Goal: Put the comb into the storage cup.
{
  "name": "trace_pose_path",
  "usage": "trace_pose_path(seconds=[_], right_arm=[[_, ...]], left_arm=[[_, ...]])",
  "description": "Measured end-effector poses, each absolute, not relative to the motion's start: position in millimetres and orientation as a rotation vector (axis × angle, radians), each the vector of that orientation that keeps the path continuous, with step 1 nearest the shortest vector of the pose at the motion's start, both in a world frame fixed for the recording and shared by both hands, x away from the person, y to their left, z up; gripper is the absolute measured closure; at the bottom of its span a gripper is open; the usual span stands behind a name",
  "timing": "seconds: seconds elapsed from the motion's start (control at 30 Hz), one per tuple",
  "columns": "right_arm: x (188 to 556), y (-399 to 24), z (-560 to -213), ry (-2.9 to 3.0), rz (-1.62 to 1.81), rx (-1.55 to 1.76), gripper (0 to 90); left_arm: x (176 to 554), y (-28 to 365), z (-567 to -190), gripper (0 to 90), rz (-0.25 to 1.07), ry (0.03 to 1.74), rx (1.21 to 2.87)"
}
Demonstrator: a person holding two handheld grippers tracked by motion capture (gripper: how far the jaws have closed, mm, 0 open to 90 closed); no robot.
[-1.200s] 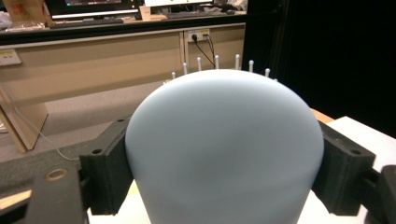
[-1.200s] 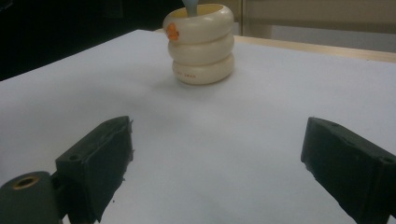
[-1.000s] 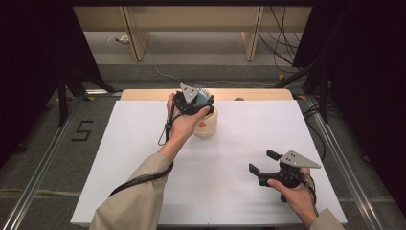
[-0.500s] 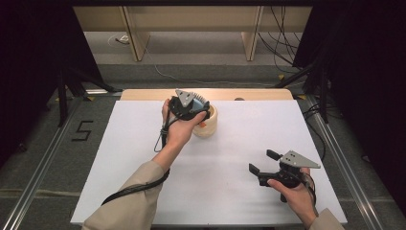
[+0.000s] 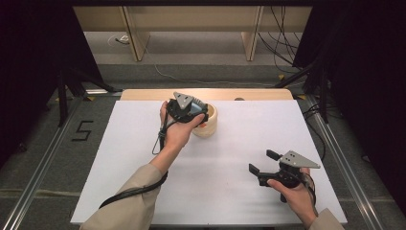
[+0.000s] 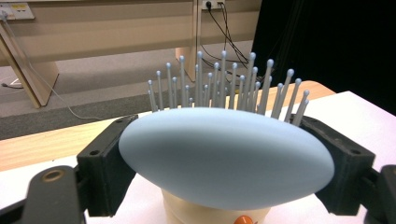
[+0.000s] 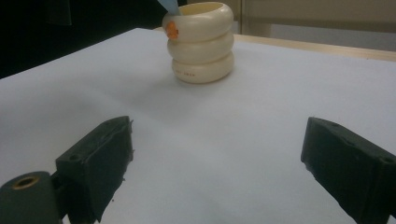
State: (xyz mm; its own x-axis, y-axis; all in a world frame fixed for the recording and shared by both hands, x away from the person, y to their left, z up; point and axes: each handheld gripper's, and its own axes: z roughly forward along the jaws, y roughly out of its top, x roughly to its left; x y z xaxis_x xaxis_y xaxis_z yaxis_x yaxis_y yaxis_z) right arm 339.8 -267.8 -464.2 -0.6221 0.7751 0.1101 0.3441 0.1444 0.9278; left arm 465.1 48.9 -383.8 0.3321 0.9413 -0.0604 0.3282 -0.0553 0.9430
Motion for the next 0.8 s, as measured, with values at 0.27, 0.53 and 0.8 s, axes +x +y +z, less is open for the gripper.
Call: trace_pose_path(seconds=[0.27, 0.53, 0.8], right_arm=[[339.8, -267.7, -464.4, 2.035, 1.475, 1.073, 9.9], [340.0, -267.6, -464.5, 2.035, 1.471, 1.076, 9.9], [339.9, -267.7, -464.6, 2.034, 1.472, 1.077, 9.9]], left_arm=[[463.9, 49.2, -385.4, 18.3, 0.766, 1.181, 1.605], [462.5, 52.4, -390.2, 17.9, 0.760, 1.190, 1.618], [462.6, 53.4, -392.2, 17.6, 0.752, 1.191, 1.622]])
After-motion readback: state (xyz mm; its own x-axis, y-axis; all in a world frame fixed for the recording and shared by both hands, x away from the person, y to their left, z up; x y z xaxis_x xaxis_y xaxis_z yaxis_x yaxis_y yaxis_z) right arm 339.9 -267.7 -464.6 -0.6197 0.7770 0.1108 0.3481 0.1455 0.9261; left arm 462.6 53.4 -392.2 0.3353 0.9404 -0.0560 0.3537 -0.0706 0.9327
